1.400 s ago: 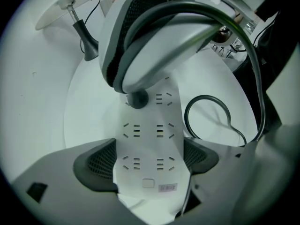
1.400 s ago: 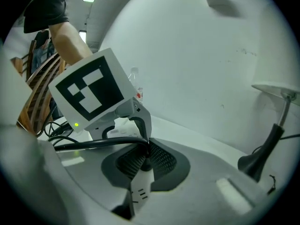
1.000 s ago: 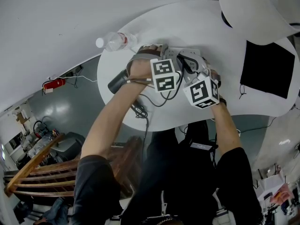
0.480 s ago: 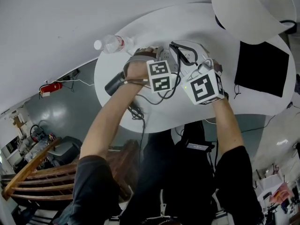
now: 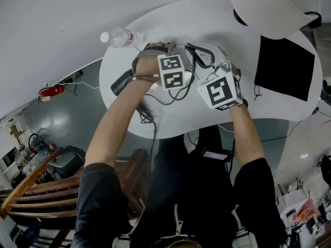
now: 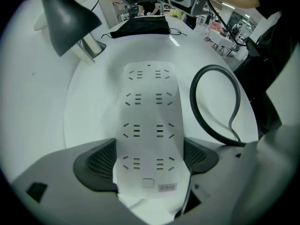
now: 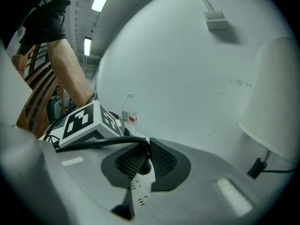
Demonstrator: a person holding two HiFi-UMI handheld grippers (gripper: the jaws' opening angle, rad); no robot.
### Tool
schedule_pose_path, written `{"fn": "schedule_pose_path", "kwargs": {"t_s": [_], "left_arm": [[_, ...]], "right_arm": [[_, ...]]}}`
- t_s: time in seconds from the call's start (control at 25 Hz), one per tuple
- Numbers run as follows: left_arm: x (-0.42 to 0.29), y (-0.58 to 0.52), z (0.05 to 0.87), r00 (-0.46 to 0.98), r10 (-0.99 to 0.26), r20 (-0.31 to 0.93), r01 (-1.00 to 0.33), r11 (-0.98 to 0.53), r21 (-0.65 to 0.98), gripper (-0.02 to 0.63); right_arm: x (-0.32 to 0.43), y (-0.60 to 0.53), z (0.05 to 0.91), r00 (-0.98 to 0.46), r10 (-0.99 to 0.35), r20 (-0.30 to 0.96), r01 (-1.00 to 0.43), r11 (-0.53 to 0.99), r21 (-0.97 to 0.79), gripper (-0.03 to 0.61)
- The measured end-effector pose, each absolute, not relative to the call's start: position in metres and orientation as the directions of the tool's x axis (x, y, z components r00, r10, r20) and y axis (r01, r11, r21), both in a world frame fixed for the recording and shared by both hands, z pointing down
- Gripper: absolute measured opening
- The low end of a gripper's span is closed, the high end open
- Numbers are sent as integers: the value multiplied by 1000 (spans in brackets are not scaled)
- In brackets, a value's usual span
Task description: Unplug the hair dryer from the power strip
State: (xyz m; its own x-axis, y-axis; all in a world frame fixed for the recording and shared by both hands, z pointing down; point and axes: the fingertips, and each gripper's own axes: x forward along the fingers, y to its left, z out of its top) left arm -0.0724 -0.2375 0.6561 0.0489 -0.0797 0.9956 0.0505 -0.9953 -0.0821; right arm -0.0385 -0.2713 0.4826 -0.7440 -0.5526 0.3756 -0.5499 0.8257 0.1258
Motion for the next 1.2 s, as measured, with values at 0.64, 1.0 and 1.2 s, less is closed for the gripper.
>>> {"fn": "schedule_pose_path", "kwargs": {"t_s": [0.64, 1.0, 1.2], "left_arm": [[-71, -238, 655, 44, -83, 996, 49, -995, -85, 413], [-73, -239, 654, 50, -85, 995, 50, -995, -87, 413], [-73, -238, 653, 68, -84, 994, 52, -995, -88, 413]], "right_arm": [[-33, -261, 482, -738, -550, 392, -546, 827, 134, 30], [-24, -253, 481, -739, -531, 414, -525, 839, 139, 31], [-22, -248, 479, -738, -528, 421, -512, 844, 161, 31]]}}
